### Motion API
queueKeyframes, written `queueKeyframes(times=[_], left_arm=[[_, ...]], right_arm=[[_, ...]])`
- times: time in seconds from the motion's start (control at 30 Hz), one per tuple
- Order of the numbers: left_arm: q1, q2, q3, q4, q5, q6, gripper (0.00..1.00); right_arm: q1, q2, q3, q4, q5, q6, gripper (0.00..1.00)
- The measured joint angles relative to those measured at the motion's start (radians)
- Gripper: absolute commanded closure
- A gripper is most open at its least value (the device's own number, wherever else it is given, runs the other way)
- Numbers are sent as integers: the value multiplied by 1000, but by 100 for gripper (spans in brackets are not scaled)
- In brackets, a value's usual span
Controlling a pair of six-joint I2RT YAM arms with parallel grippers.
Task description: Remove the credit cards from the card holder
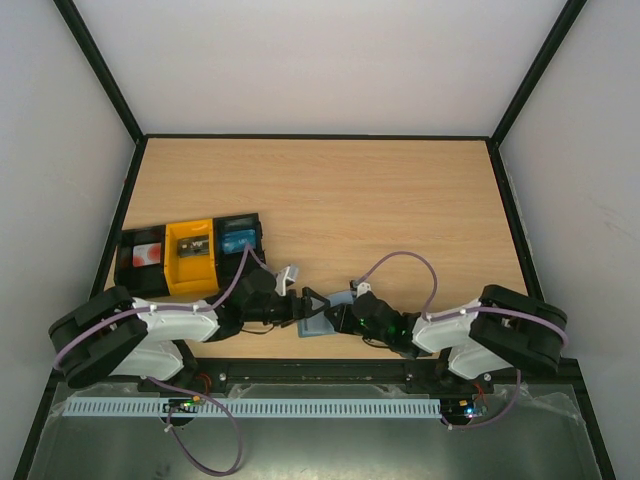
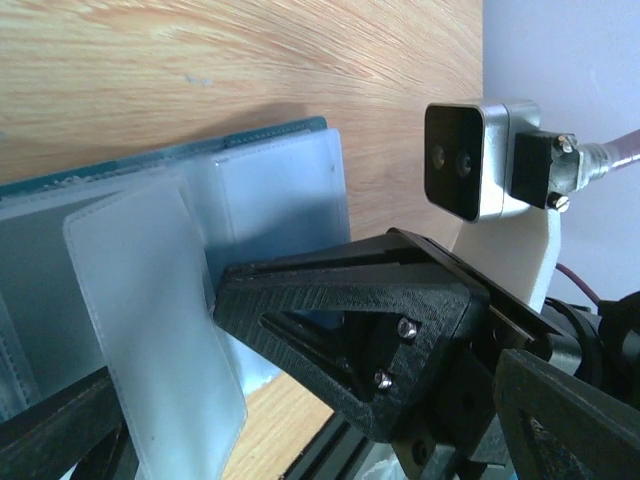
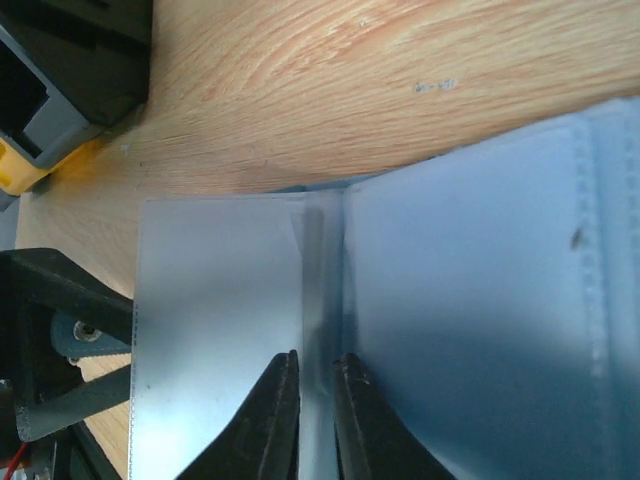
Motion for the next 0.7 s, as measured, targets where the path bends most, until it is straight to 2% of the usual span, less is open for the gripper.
queueKeyframes(times=[0.27,0.4,0.67,0.7], left_arm=[[-37,14,35,18,-1,-24,5],[-39,26,66,21,-1,-25,5],[-52,86,124,29,-10,-24,5],[-63,141,148,44,-9,-23,5]], right_arm=[[0,-118,-33,-75,32,2,77],[0,-211,-37,-157,67,-7,75],[0,-541,-37,-418,187,-34,74],[0,-659,-37,-509,220,-38,73]])
